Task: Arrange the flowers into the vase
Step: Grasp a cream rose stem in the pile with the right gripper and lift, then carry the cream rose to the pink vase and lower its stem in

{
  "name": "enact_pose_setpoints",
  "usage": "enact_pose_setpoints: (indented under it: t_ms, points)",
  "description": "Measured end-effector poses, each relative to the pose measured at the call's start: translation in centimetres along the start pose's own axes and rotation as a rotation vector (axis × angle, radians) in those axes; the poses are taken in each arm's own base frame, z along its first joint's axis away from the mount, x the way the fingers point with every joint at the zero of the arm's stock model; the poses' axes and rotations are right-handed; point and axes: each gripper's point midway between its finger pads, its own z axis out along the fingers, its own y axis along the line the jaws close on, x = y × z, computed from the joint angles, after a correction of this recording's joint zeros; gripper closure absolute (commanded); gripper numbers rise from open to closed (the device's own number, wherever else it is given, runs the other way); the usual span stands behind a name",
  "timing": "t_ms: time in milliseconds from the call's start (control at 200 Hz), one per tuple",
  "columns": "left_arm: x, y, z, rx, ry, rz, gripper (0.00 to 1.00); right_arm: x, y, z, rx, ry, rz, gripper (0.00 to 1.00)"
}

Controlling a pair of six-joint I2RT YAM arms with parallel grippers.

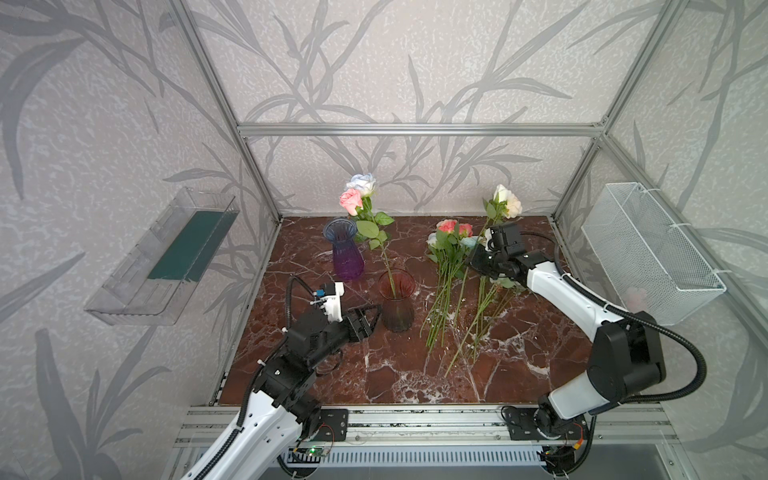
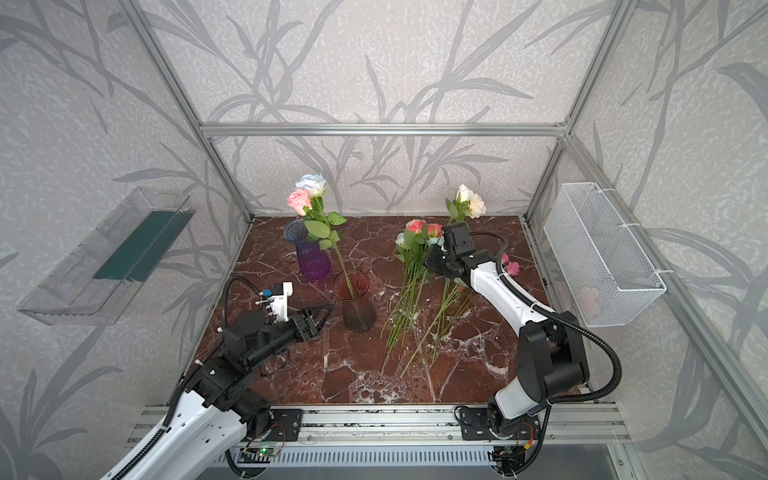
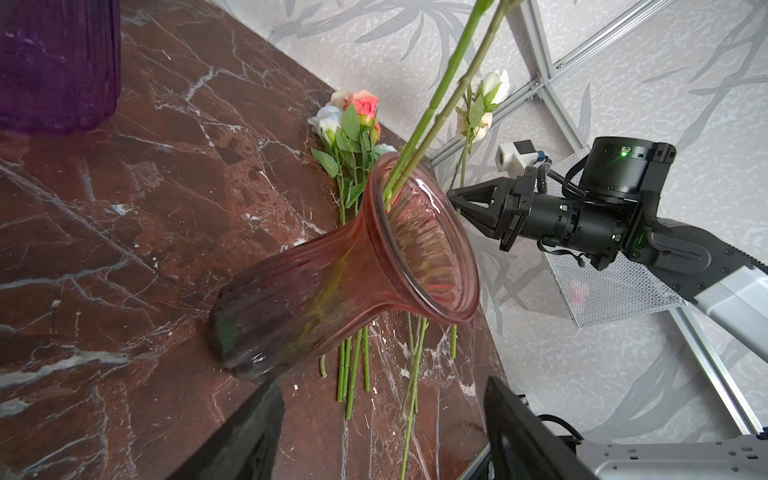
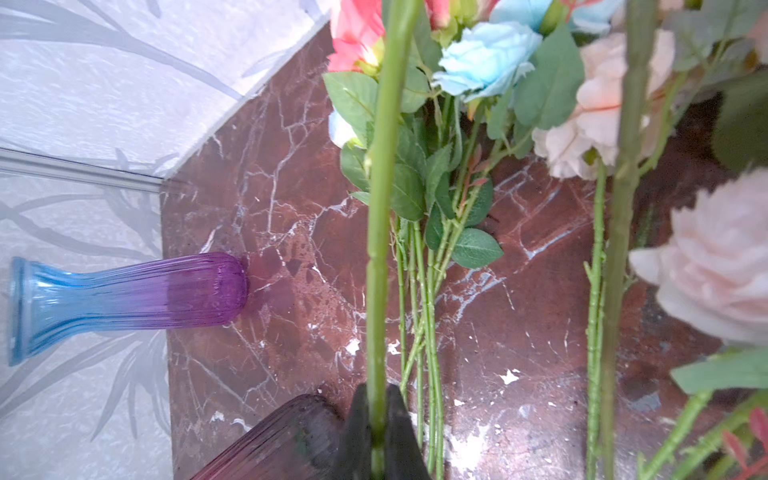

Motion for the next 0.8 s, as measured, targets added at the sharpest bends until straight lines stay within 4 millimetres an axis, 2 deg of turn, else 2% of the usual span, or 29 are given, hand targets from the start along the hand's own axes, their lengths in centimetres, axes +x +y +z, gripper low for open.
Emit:
enact_pose_setpoints:
  t_ms: [150,385,550,800]
  points:
    - [-0.5,-0.3,-0.8,0.008,-0.035,0.007,0.23,-0.6,2.4,-1.9,-0.084,-0.041,-0.051,1.0]
    - [-0.4,0.6,-0.9,-0.032,-0.037,0.001,0.23,-2.1,7.2,-5.5,-0.261,-0.141,-0.141,1.0]
    - [-0.7,0.3,-1.8,-0.023,-0.067,0.005,0.23,-2.6,9.6,-5.9,-0.366,-0.139,-0.168,1.0]
    - [-1.2,-0.3,-2.7,0.006,-0.102,0.013,0.23,-1.3,13.1,-7.0,-0.536,-0.106,-0.275,1.0]
